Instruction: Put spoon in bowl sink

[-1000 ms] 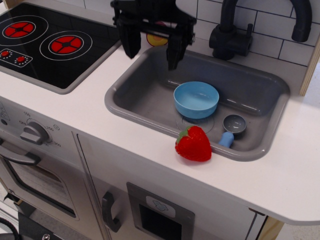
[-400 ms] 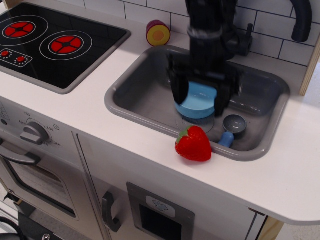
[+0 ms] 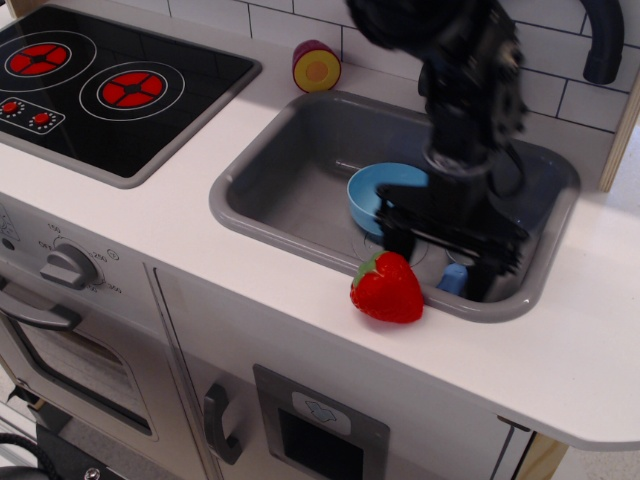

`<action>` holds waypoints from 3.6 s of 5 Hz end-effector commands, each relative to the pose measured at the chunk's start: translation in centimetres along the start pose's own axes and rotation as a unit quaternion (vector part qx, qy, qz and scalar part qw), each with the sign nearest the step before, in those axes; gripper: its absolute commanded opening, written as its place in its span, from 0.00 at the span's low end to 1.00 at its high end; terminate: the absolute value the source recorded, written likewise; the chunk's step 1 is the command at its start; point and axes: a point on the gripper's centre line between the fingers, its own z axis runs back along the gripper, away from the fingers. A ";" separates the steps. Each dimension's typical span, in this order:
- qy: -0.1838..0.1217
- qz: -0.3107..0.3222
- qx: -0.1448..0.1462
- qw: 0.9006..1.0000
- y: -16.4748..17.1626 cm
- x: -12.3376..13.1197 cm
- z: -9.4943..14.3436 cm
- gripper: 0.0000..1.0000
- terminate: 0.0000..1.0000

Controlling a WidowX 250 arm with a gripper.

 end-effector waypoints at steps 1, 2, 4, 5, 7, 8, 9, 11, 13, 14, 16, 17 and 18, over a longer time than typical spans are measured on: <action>-0.030 0.010 0.011 0.999 -1.1 1.0 -1.7 1.00 0.00; -0.026 0.016 0.011 0.999 -1.1 0.8 -2.2 1.00 0.00; -0.029 0.035 -0.019 0.999 -1.1 1.0 -1.0 0.00 0.00; -0.036 0.046 -0.030 0.998 -0.9 1.4 0.4 0.00 0.00; -0.068 0.065 -0.076 0.993 0.3 1.8 5.1 0.00 0.00; -0.060 0.141 -0.065 0.986 2.2 2.7 5.6 0.00 0.00; 0.023 0.224 -0.052 0.973 4.0 3.6 4.8 0.00 0.00; 0.096 0.315 -0.047 0.943 6.9 4.6 2.9 0.00 0.00; 0.084 0.318 -0.018 0.944 7.4 4.7 2.3 1.00 0.00; 0.060 0.306 -0.032 0.950 7.2 4.6 3.6 1.00 0.00; -0.060 0.256 -0.018 0.965 7.4 4.1 7.5 1.00 0.00; -0.101 0.237 -0.024 0.966 7.7 4.1 8.9 1.00 0.00; -0.101 0.237 -0.024 0.966 7.7 4.1 8.9 1.00 0.00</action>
